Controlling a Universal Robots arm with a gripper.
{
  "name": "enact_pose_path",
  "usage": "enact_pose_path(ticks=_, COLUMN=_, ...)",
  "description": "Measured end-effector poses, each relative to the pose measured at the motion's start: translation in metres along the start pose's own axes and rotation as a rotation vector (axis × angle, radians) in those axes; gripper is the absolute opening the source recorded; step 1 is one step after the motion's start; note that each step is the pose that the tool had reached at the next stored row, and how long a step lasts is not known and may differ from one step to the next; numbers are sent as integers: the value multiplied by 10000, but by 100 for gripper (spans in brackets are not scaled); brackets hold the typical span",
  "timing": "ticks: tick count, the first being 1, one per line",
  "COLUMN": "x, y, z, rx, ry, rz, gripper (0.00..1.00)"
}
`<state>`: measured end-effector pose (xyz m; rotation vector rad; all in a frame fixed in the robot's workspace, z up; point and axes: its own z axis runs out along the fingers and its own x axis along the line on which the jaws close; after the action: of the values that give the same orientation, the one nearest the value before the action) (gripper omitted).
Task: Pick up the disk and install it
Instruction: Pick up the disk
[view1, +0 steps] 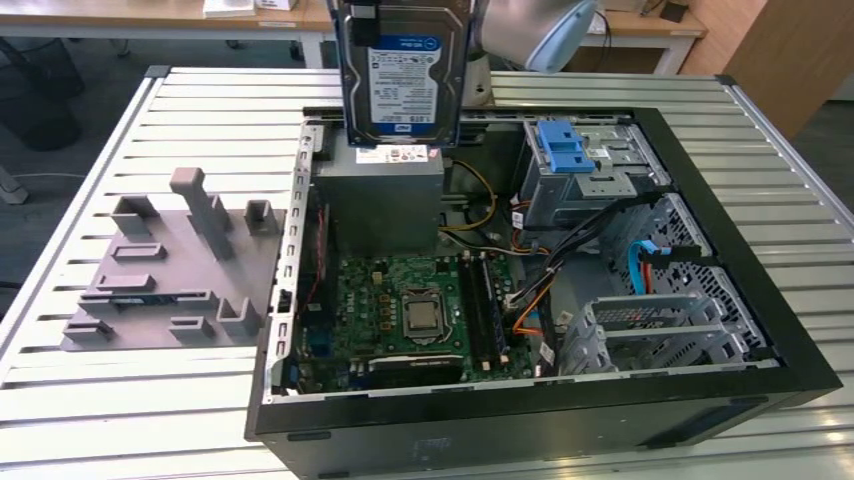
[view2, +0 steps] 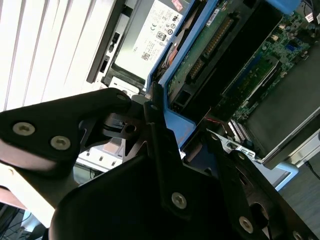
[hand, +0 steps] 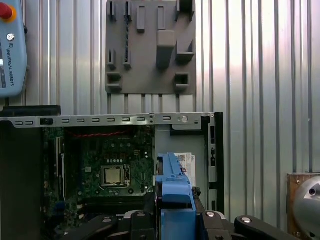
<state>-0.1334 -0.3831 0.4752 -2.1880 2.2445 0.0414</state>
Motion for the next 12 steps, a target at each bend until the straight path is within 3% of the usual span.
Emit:
enact_pose_path(ticks=8, x=-6, y=-221, z=-3, rx=-1, ry=1, rz=-1, gripper=36)
enact_pose_path(ticks=12, x=-6, y=-235, z=-4, rx=-1, ry=1, rz=-1, gripper=36)
